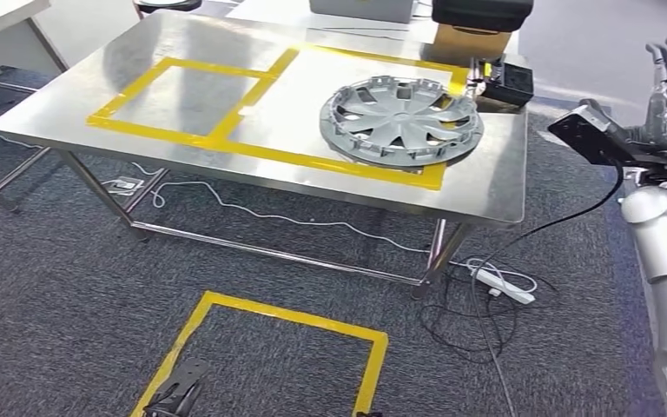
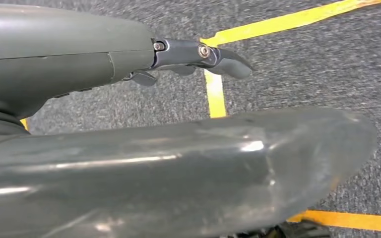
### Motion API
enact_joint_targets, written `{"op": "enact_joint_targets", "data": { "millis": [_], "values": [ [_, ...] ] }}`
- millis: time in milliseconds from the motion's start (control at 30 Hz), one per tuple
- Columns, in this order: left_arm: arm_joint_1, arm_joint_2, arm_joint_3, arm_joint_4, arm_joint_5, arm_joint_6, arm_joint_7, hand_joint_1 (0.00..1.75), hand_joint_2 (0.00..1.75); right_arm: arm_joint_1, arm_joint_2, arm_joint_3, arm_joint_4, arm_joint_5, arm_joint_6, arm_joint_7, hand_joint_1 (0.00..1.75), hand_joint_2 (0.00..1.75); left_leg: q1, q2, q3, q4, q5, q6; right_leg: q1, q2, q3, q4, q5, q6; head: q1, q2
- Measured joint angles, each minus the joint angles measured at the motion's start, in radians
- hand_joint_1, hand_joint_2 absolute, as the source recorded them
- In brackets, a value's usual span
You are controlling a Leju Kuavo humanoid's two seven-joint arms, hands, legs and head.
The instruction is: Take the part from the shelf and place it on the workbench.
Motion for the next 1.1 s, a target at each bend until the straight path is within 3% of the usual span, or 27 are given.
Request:
{"op": "enact_joint_targets", "data": {
  "millis": [67, 100, 133, 200, 267, 333, 400, 433, 467, 500, 567, 633, 700, 767, 833, 900, 933, 967, 1000, 1033, 1100],
  "values": [
    [-0.001, -0.001, 0.000, 0.000, 0.000, 0.000, 0.000, 0.00, 0.00, -0.006, 0.000, -0.001, 0.000, 0.000, 0.000, 0.000, 0.00, 0.00, -0.007, 0.020, 0.003, 0.001, -0.004, -0.004, 0.015, -0.043, 0.075, -0.135, 0.044, -0.014, -0.001, 0.000],
    [-0.001, -0.001, 0.000, 0.000, 0.000, 0.000, 0.000, 0.00, 0.00, -0.009, 0.001, -0.001, 0.000, 0.000, 0.001, 0.000, 0.00, 0.00, -0.010, 0.030, 0.004, 0.002, -0.005, -0.007, 0.020, -0.054, 0.092, -0.167, 0.051, -0.020, -0.001, 0.000],
    [-0.001, -0.001, 0.000, 0.000, 0.000, 0.000, 0.000, 0.00, 0.00, -0.010, 0.001, -0.001, -0.001, 0.000, 0.001, -0.001, 0.00, 0.00, -0.012, 0.040, 0.004, 0.003, -0.006, -0.010, 0.024, -0.054, 0.095, -0.177, 0.050, -0.024, -0.002, 0.000],
    [-0.002, -0.001, 0.000, 0.000, 0.000, 0.000, 0.000, 0.00, 0.00, -0.010, 0.001, -0.003, -0.001, -0.001, 0.003, -0.001, 0.00, 0.00, -0.012, 0.055, 0.005, 0.003, -0.009, -0.019, 0.021, -0.027, 0.090, -0.179, 0.057, -0.033, -0.001, 0.000],
    [-0.004, -0.002, 0.000, 0.000, 0.000, 0.000, 0.000, 0.00, 0.00, -0.012, 0.001, -0.004, -0.001, -0.001, 0.005, -0.001, 0.00, 0.00, -0.009, 0.020, -0.007, 0.035, -0.036, -0.032, 0.012, -0.006, 0.090, -0.183, 0.063, -0.041, -0.003, 0.000],
    [-0.002, -0.002, 0.000, 0.000, 0.000, 0.000, 0.000, 0.00, 0.00, -0.013, 0.002, -0.004, -0.001, -0.001, 0.006, 0.000, 0.00, 0.00, -0.006, -0.030, -0.057, 0.145, -0.096, -0.042, 0.005, 0.014, 0.089, -0.184, 0.068, -0.046, -0.007, 0.000],
    [0.001, -0.002, 0.000, 0.000, 0.000, 0.000, 0.000, 0.00, 0.00, -0.009, 0.003, -0.004, -0.001, -0.001, 0.007, 0.001, 0.00, 0.00, -0.003, -0.043, -0.117, 0.266, -0.139, -0.047, 0.001, 0.038, 0.087, -0.184, 0.070, -0.046, -0.009, 0.000],
    [0.002, -0.002, 0.000, 0.000, 0.000, 0.000, 0.000, 0.00, 0.00, -0.007, 0.003, -0.004, -0.001, -0.002, 0.007, 0.001, 0.00, 0.00, -0.001, -0.044, -0.129, 0.285, -0.134, -0.049, -0.001, 0.052, 0.086, -0.184, 0.072, -0.044, -0.008, 0.000],
    [0.002, -0.001, 0.000, 0.000, 0.000, 0.000, 0.000, 0.00, 0.00, -0.006, 0.003, -0.004, -0.001, -0.002, 0.007, 0.002, 0.00, 0.00, 0.002, -0.045, -0.121, 0.266, -0.111, -0.050, -0.003, 0.065, 0.085, -0.184, 0.073, -0.042, -0.008, 0.000],
    [0.002, -0.001, 0.000, 0.000, 0.000, 0.000, 0.000, 0.00, 0.00, -0.006, 0.003, -0.004, -0.001, -0.002, 0.007, 0.002, 0.00, 0.00, 0.006, -0.051, -0.095, 0.213, -0.076, -0.052, -0.006, 0.078, 0.085, -0.184, 0.074, -0.039, -0.009, 0.000],
    [0.001, -0.001, 0.000, 0.000, 0.000, 0.000, 0.000, 0.00, 0.00, -0.008, 0.003, -0.004, -0.002, -0.003, 0.007, 0.003, 0.00, 0.00, 0.019, -0.096, -0.029, 0.080, -0.022, -0.056, -0.010, 0.104, 0.079, -0.180, 0.076, -0.028, -0.009, 0.000],
    [0.001, -0.001, 0.000, 0.000, 0.000, 0.000, 0.000, 0.00, 0.00, -0.010, 0.003, -0.004, -0.004, -0.004, 0.007, 0.003, 0.00, 0.00, 0.026, -0.127, 0.004, 0.014, -0.012, -0.050, -0.012, 0.129, 0.070, -0.181, 0.081, -0.012, -0.010, 0.000],
    [0.000, -0.001, 0.000, 0.000, 0.000, 0.000, 0.000, 0.00, 0.00, -0.008, 0.002, -0.008, -0.007, -0.006, 0.007, 0.003, 0.00, 0.00, 0.024, -0.111, 0.005, 0.010, -0.013, -0.033, -0.016, 0.148, 0.062, -0.190, 0.089, 0.003, -0.012, 0.000],
    [-0.002, -0.002, 0.000, 0.000, 0.000, 0.000, 0.000, 0.00, 0.00, -0.007, -0.002, -0.012, -0.007, -0.007, 0.007, 0.003, 0.00, 0.00, 0.023, -0.088, 0.005, 0.007, -0.008, -0.017, -0.014, 0.110, 0.045, -0.168, 0.075, 0.012, -0.006, 0.000],
    [-0.001, -0.002, 0.000, 0.000, 0.000, 0.000, 0.000, 0.00, 0.00, -0.009, -0.005, -0.014, -0.008, -0.008, 0.007, 0.003, 0.00, 0.00, 0.020, -0.065, 0.005, 0.006, -0.006, -0.007, -0.009, 0.044, -0.001, -0.064, 0.018, 0.015, 0.001, 0.000],
    [0.002, -0.002, 0.000, 0.000, 0.000, 0.000, 0.000, 0.00, 0.00, -0.006, -0.005, -0.013, -0.008, -0.008, 0.008, 0.003, 0.00, 0.00, 0.016, -0.041, 0.005, 0.006, -0.008, -0.002, -0.009, 0.021, -0.060, 0.070, -0.041, 0.017, 0.003, 0.000],
    [0.002, -0.002, 0.000, 0.000, 0.000, 0.000, 0.000, 0.00, 0.00, -0.004, -0.005, -0.013, -0.008, -0.008, 0.008, 0.003, 0.00, 0.00, 0.014, -0.028, 0.005, 0.006, -0.008, -0.001, -0.008, 0.018, -0.072, 0.104, -0.049, 0.016, 0.003, 0.000],
    [0.003, -0.002, 0.000, 0.000, 0.000, 0.000, 0.000, 0.00, 0.00, -0.002, -0.005, -0.013, -0.009, -0.008, 0.008, 0.003, 0.00, 0.00, 0.012, -0.015, 0.006, 0.006, -0.009, -0.001, -0.008, 0.016, -0.063, 0.095, -0.038, 0.014, 0.003, 0.000],
    [0.002, -0.003, 0.000, 0.000, 0.000, 0.000, 0.000, 0.00, 0.00, -0.002, -0.005, -0.013, -0.009, -0.009, 0.008, 0.003, 0.00, 0.00, 0.011, -0.003, 0.007, 0.006, -0.010, -0.002, -0.006, 0.010, -0.034, 0.047, -0.013, 0.011, 0.003, 0.000],
    [0.002, -0.004, 0.000, 0.000, 0.000, 0.000, 0.000, 0.00, 0.00, -0.003, -0.005, -0.013, -0.010, -0.009, 0.008, 0.003, 0.00, 0.00, 0.010, 0.008, 0.009, 0.006, -0.012, -0.003, -0.003, -0.008, 0.009, -0.026, 0.017, 0.007, 0.003, 0.000],
    [0.001, -0.005, 0.000, 0.000, 0.000, 0.000, 0.000, 0.00, 0.00, -0.007, -0.005, -0.013, -0.012, -0.009, 0.007, 0.003, 0.00, 0.00, 0.004, 0.029, 0.013, 0.008, -0.016, -0.010, 0.009, -0.051, 0.075, -0.144, 0.052, -0.003, 0.002, 0.000]
  ]
}}
